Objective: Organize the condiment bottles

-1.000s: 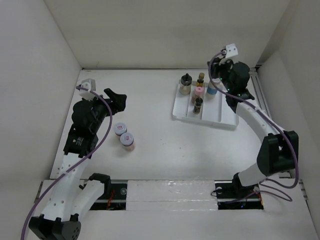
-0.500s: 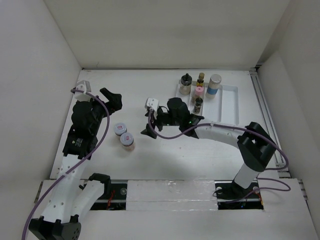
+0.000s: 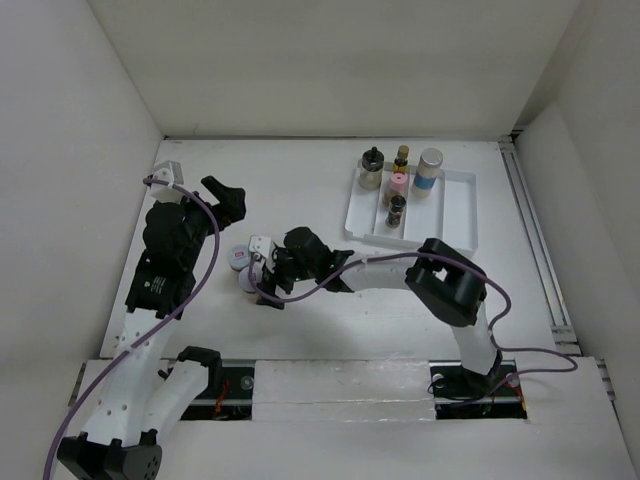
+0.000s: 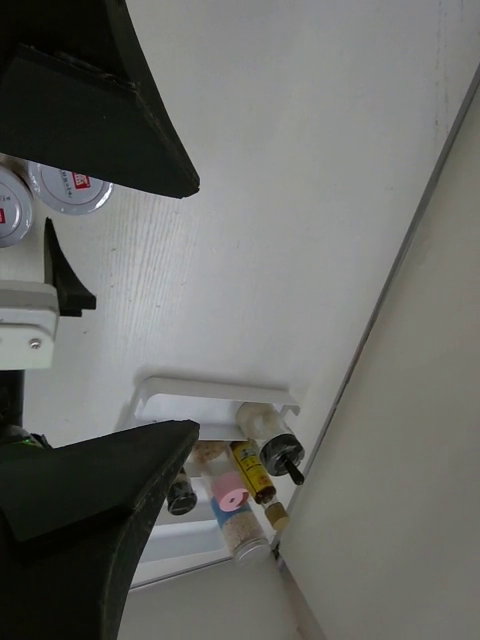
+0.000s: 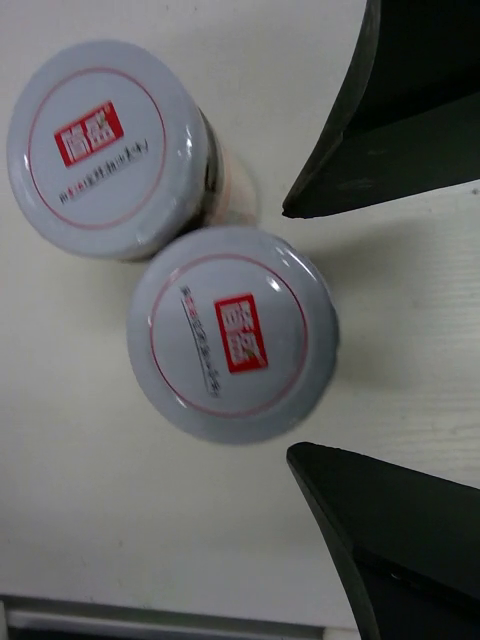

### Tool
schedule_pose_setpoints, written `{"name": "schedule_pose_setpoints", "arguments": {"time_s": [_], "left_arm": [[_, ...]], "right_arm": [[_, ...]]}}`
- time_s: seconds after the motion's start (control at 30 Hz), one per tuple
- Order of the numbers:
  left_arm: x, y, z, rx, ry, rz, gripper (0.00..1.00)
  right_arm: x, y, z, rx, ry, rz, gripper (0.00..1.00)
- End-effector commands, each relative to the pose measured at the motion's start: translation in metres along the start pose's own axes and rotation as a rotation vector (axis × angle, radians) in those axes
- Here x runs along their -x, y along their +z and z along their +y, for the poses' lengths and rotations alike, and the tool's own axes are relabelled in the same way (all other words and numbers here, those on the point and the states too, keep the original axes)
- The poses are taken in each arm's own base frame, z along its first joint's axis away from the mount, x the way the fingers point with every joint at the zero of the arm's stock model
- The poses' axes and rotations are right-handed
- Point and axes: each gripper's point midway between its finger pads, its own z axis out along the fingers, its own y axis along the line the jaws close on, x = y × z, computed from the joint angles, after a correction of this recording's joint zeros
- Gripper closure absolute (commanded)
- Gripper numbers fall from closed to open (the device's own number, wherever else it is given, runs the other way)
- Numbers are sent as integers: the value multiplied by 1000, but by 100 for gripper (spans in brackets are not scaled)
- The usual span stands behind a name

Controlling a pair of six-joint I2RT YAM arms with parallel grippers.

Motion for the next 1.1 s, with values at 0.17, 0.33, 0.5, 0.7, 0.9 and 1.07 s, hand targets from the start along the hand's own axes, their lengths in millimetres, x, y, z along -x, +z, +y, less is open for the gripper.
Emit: {"name": "schedule_pose_setpoints", "arguments": {"time_s": [0.17, 0.33, 0.5, 0.7, 0.9, 1.07], "left_arm": [[14, -6, -14, -68, 8, -46, 10], [14, -6, -14, -68, 8, -46, 10], [11, -6, -16, -84, 9, -38, 10], [11, -6, -16, -84, 9, -38, 10], [10, -6, -17, -93, 9, -32, 10], [10, -6, -17, -93, 9, -32, 10]], "right_arm": [[45, 28, -36, -96, -8, -140, 0], [47, 35, -36, -107, 0, -160, 0], [56, 34, -35, -110, 20, -217, 2], [61, 18, -24, -92, 25, -254, 24], [117, -63, -20, -159, -14, -369, 27], [168, -146, -52, -289, -61, -496, 32]]}}
